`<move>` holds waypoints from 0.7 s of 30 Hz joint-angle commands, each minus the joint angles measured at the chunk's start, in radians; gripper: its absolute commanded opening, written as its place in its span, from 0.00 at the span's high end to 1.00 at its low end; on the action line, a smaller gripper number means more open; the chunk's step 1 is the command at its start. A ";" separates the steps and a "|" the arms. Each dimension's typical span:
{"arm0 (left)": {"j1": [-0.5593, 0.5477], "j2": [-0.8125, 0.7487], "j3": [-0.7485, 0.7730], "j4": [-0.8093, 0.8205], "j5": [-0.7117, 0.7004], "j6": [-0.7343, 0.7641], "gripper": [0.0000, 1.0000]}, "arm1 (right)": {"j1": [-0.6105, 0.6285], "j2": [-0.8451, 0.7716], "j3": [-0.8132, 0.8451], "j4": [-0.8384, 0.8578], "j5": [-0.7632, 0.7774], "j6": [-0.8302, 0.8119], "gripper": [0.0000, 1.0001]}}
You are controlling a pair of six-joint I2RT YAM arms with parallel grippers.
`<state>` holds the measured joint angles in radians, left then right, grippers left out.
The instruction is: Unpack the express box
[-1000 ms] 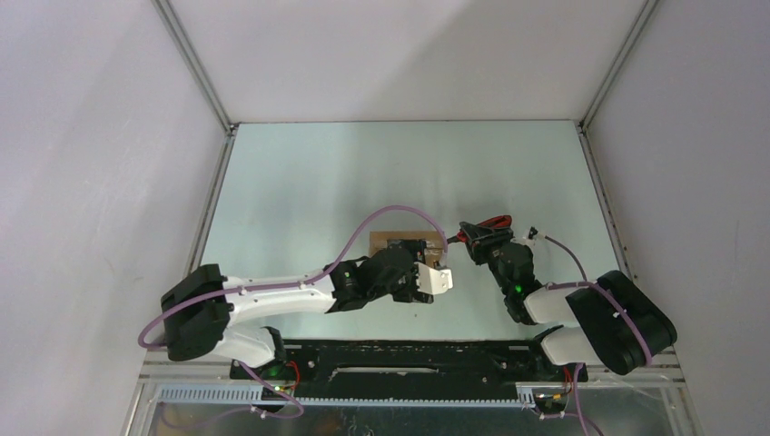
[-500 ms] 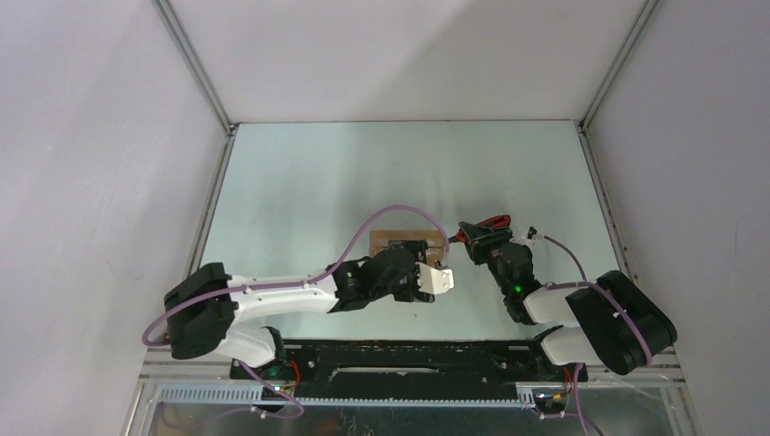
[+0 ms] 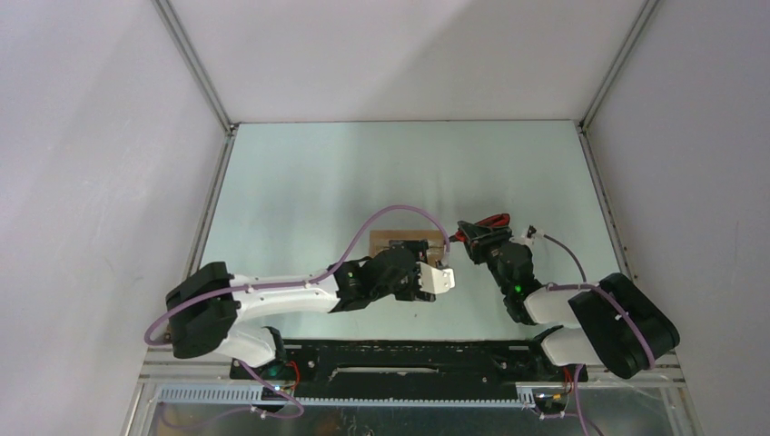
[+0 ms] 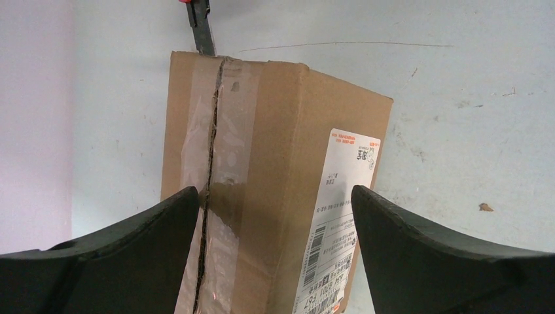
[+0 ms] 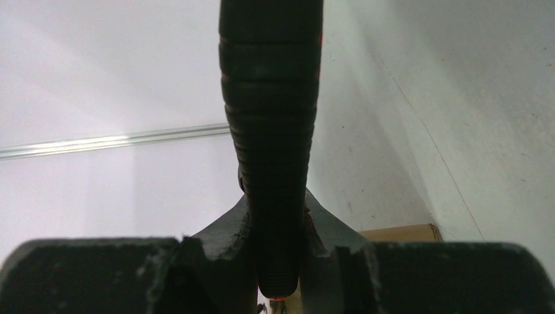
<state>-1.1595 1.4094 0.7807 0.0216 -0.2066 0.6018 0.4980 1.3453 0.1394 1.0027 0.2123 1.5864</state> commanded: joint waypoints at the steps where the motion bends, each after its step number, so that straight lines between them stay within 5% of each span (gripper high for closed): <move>1: -0.008 0.019 -0.003 0.038 0.008 -0.016 0.11 | 0.014 -0.037 0.025 0.023 -0.005 -0.015 1.00; 21: -0.018 0.023 0.012 0.041 0.009 -0.037 0.13 | -0.060 -0.026 0.010 0.036 0.002 -0.027 1.00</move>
<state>-1.1671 1.4338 0.7807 0.0666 -0.2104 0.5999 0.4381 1.2896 0.1390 0.9596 0.1963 1.5608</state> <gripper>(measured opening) 0.874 0.245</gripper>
